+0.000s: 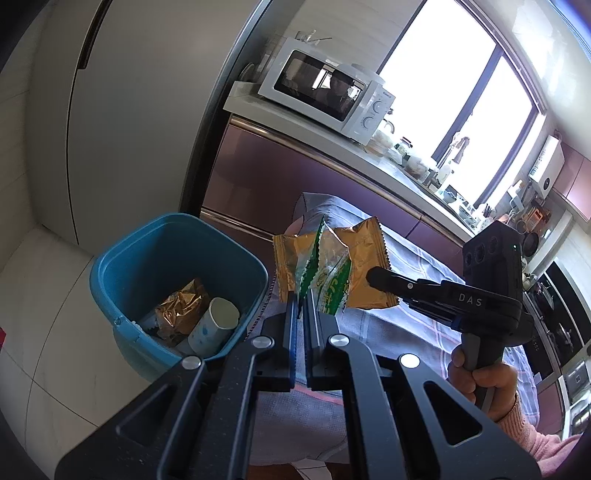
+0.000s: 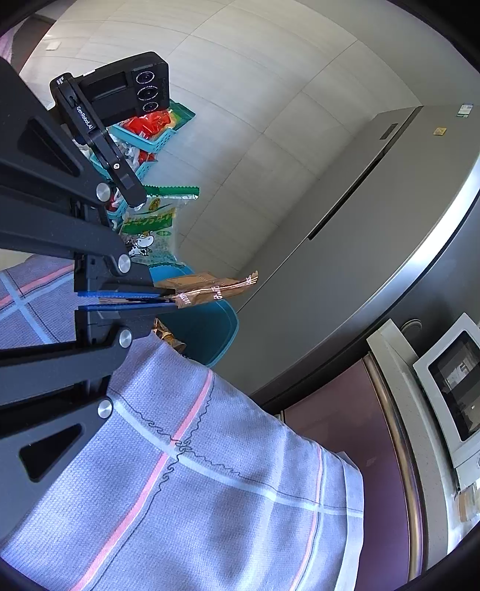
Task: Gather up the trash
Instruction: 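Carry the green packet and gold wrapper toward the teal bin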
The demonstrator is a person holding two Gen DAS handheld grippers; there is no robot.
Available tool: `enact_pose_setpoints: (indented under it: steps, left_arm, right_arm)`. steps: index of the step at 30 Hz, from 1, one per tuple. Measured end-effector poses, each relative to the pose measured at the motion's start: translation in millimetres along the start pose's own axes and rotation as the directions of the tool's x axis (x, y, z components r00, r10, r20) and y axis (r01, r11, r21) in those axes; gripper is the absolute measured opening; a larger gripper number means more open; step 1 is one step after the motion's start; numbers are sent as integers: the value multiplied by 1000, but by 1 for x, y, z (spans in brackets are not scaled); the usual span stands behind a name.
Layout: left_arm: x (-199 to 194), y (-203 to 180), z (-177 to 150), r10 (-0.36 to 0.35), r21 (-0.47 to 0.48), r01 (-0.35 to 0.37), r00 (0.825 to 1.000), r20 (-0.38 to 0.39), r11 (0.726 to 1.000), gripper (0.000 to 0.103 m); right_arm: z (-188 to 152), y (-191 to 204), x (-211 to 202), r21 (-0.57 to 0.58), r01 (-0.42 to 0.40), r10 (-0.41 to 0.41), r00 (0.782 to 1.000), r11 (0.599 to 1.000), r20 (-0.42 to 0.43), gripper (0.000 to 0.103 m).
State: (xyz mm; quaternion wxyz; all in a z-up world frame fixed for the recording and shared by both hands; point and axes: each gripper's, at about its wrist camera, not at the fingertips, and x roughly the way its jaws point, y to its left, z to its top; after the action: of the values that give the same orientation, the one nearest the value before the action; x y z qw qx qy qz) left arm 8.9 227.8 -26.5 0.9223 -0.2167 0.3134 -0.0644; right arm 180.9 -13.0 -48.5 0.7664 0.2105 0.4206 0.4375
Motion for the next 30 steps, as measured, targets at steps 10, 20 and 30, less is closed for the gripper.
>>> enact_pose_setpoints:
  steps: [10, 20, 30]
  left_arm:
    - [-6, 18, 0, 36, -26, -36, 999, 13, 999, 3]
    - [-11, 36, 0, 75, -56, -74, 997, 19, 996, 3]
    - [-10, 49, 1, 102, -84, -100, 995, 17, 991, 3]
  right_arm:
    - [6, 7, 20, -6, -4, 4, 1000, 1000, -26, 2]
    - [8, 18, 45, -36, 1, -3, 998, 999, -66, 2]
    - [10, 20, 68, -50, 17, -22, 995, 999, -102, 2]
